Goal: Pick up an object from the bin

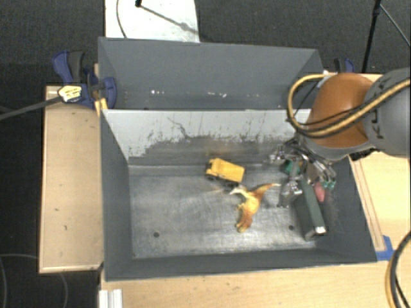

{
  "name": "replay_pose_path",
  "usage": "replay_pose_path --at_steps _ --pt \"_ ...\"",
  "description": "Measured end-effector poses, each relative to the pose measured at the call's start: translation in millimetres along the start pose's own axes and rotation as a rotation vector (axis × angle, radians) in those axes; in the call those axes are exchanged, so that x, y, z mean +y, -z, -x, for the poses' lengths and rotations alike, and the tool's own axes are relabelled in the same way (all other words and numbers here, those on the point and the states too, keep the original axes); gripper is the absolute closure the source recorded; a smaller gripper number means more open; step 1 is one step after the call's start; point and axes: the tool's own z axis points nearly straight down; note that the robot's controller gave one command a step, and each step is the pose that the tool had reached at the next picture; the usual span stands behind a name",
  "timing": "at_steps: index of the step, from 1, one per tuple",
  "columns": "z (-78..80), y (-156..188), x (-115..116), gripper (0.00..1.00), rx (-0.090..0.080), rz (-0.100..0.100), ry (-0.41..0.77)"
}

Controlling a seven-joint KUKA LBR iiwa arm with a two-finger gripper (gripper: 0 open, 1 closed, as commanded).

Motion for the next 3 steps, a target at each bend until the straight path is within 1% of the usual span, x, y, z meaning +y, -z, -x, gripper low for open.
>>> replay_pose_path --at_steps 1,2,3 --pt "-3.7 -34 -3 0.00 0.009 0.003 0.023" --pt "-11.8 -34 54 1.00 -0.004 0.001 -0.415" --pt "-11.8 -34 54 1.00 -0.004 0.000 -0.414"
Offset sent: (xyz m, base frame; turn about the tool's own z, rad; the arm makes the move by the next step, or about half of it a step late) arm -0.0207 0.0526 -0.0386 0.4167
